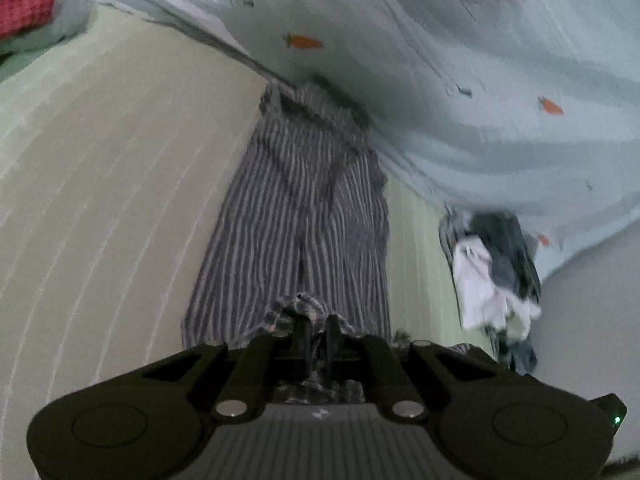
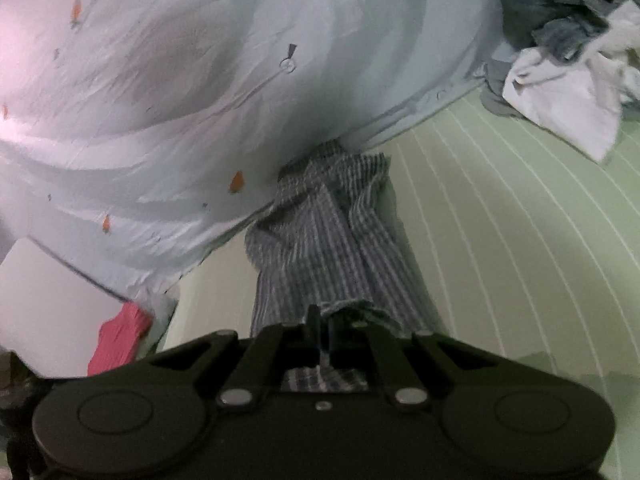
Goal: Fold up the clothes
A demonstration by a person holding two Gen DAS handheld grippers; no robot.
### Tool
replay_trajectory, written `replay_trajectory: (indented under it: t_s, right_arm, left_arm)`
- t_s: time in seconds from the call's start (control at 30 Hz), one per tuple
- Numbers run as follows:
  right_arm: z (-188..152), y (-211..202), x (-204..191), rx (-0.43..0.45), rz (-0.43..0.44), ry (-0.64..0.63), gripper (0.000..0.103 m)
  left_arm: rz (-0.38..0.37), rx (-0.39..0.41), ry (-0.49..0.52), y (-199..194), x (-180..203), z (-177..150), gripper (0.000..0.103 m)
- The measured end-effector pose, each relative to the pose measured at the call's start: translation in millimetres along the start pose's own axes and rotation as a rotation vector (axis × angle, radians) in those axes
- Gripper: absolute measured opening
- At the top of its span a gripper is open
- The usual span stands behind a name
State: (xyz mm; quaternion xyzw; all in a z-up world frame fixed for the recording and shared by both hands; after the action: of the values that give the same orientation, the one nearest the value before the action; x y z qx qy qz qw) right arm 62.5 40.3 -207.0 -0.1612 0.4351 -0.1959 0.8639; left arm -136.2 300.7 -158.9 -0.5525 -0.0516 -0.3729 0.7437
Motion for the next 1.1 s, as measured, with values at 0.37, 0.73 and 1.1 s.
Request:
replay_trajectory:
  t_s: [0.37, 0.73, 1.1]
  right_arm:
    - [48, 130, 64, -0.116, -0.161, 0.064, 0.004]
    - [43, 119, 54, -0.090, -0.220, -0.002, 0.045]
    - [-11, 78, 7, -0.185, -0.238, -0.298, 0.035]
  left_arm:
    - [0.119, -0.047, -0.089, 97, -23, 75, 0.010]
    - [0.122, 0.090, -0.106, 78, -37, 89, 0.083]
    - [0.305, 0.032, 0.091, 54, -42, 11, 0.089]
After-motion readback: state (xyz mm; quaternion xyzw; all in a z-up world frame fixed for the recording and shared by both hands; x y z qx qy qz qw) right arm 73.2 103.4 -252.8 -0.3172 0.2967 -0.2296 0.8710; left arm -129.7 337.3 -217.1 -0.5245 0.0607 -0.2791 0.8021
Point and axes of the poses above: each gripper's, at about its wrist camera, not at the fingertips, and y roughly the way its jaws point, x to its right, z to its top, the point moved 7 cm from there along y, roughly the way its jaws point, and after that the axes turned 8 degrees about z, right-handed, at the moved point
